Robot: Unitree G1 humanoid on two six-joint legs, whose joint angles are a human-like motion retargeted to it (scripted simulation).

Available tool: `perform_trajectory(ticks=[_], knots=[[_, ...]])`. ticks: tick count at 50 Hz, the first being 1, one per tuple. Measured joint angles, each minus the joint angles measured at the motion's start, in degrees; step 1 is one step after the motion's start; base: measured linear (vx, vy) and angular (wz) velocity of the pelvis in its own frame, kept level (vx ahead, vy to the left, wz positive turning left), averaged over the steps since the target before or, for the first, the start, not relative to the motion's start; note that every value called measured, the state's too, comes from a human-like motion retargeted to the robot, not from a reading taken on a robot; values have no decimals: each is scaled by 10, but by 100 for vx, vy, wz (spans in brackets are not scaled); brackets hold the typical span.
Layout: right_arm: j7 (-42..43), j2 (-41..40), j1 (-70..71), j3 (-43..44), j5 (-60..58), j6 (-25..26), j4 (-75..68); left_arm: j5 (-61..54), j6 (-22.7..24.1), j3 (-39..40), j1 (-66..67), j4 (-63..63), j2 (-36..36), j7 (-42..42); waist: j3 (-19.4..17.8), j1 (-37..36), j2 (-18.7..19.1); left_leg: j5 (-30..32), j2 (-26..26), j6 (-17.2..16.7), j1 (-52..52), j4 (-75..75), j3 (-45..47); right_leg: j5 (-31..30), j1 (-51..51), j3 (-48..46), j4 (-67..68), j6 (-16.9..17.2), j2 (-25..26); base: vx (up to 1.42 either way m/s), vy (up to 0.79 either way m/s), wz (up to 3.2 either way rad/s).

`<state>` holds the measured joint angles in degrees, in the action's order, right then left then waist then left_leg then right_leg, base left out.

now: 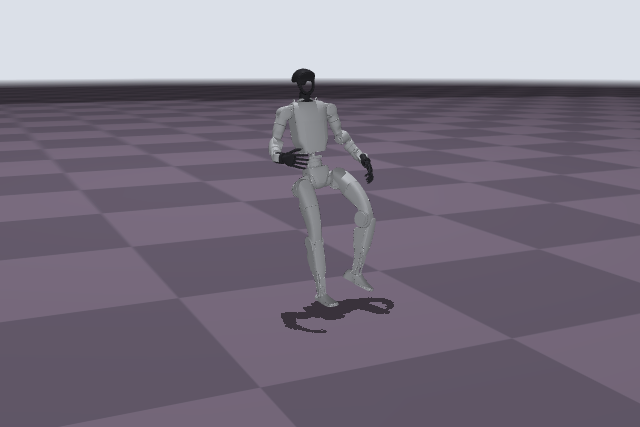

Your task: Kungfu

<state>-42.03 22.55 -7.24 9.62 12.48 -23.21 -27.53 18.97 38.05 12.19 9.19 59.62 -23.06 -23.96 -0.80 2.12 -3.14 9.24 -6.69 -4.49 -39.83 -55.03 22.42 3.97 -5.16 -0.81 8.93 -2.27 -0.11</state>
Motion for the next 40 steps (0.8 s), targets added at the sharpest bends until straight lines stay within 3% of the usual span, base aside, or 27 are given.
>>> perform_trajectory(ticks=[3, 4, 5, 6, 7, 8, 10, 12, 13, 15, 17, 18, 22, 24, 26, 30, 35, 40], knots=[[30, -1, -74, 48, -141, 29, -108, 17, -14, 7, 101, 5, -6, 27, -33, -64, 11, 156, -27, -30, -21, 284, -33, 8, 41, 58, -5, -22, 32, 26, -21, -203], [41, -4, -94, 56, -176, 34, -136, 26, -20, 10, 128, 6, -3, 34, -43, -80, 9, 167, -27, -20, -23, 372, -53, 9, 54, 77, -4, -32, 34, 15, -10, -179], [51, -6, -114, 61, -206, 37, -160, 36, -24, 14, 152, 8, 1, 39, -51, -95, 5, 157, -25, 0, -24, 453, -73, 9, 65, 96, -3, -42, 33, 12, -12, -97], [51, -7, -132, 62, -221, 44, -174, 44, -30, 16, 168, 10, 6, 36, -53, -92, -4, 66, -12, 36, -38, 504, -80, 4, 68, 93, -5, -56, 25, 15, -16, -28], [47, -9, -150, 63, -236, 50, -186, 51, -35, 15, 184, 11, 11, 30, -55, -90, -10, -14, -5, 51, -53, 540, -75, 1, 72, 89, -4, -70, 19, 23, -20, 30], [37, -13, -169, 62, -254, 54, -194, 58, -40, 9, 201, 12, 16, 20, -59, -87, -11, -74, -8, 24, -68, 546, -44, 2, 80, 83, 3, -87, 20, 33, -20, 43], [21, -27, -209, 58, -289, 59, -195, 61, -51, -9, 228, 2, 19, -16, -58, -62, -4, -62, -27, 15, -108, 476, -10, 7, 84, 56, 18, -105, 29, 40, -21, 78], [21, -48, -234, 39, -317, 56, -188, 74, -68, -19, 241, -26, 15, -74, -49, -49, -10, -35, -21, 40, -185, 322, -94, 9, 72, 49, 17, -106, 28, 11, -20, 38], [17, -57, -246, 30, -324, 53, -184, 91, -78, -24, 245, -42, 10, -104, -47, -61, -13, -23, -5, 41, -219, 234, -140, 9, 71, 57, 14, -106, 31, 7, -20, -36], [-2, -75, -268, 20, -344, 53, -175, 135, -95, -40, 250, -68, 3, -159, -47, -95, -37, 11, 16, 19, -219, 107, -129, 16, 67, 78, 20, -98, 13, 16, -23, -60], [-31, -101, -277, 14, -379, 59, -164, 176, -110, -50, 249, -85, 2, -206, -45, -105, -55, 1, 5, 16, -215, -29, -80, 23, 60, 81, 28, -97, 1, 16, -25, 0], [-44, -110, -277, 8, -391, 60, -158, 185, -110, -58, 249, -89, 4, -221, -41, -100, -62, -10, -6, 33, -210, -95, -50, 25, 57, 77, 28, -99, -2, 18, -26, 47], [-70, -131, -271, -20, -398, 60, -130, 174, -111, -71, 248, -110, 2, -288, -18, -52, -47, -56, -86, 58, -189, -387, -36, 38, 49, 41, 31, -126, 31, 28, -28, 73], [-49, -136, -272, -28, -412, 45, -122, 172, -116, -67, 252, -120, 8, -309, 4, -24, -42, -60, -66, 45, -179, -492, -48, 40, 34, 28, 26, -127, 30, 21, -15, 80], [-25, -132, -281, -27, -446, 24, -120, 169, -124, -61, 257, -121, 9, -309, 33, -1, -46, -54, -6, 8, -173, -565, -59, 45, 12, 14, 24, -127, 20, 21, -14, 81], [-2, -136, -293, -13, -445, 35, -155, 151, -145, -34, 266, -101, 5, -259, 81, 28, -56, -50, 70, -32, -147, -615, -65, 53, -19, -11, 16, -111, 3, 16, -19, 77], [5, -151, -275, 24, -411, 98, -243, 172, -172, 56, 228, -110, 15, -112, 94, 43, -54, -56, 74, -14, -124, -511, -74, 68, -32, -20, 14, -92, -3, 14, -20, 41], [154, -162, -254, 70, -322, 107, -361, -16, -175, 78, 50, -140, -3, -21, 84, 38, -49, -74, 84, -1, -117, -314, -93, 82, -15, -15, 10, -80, 5, 16, -16, 32]])
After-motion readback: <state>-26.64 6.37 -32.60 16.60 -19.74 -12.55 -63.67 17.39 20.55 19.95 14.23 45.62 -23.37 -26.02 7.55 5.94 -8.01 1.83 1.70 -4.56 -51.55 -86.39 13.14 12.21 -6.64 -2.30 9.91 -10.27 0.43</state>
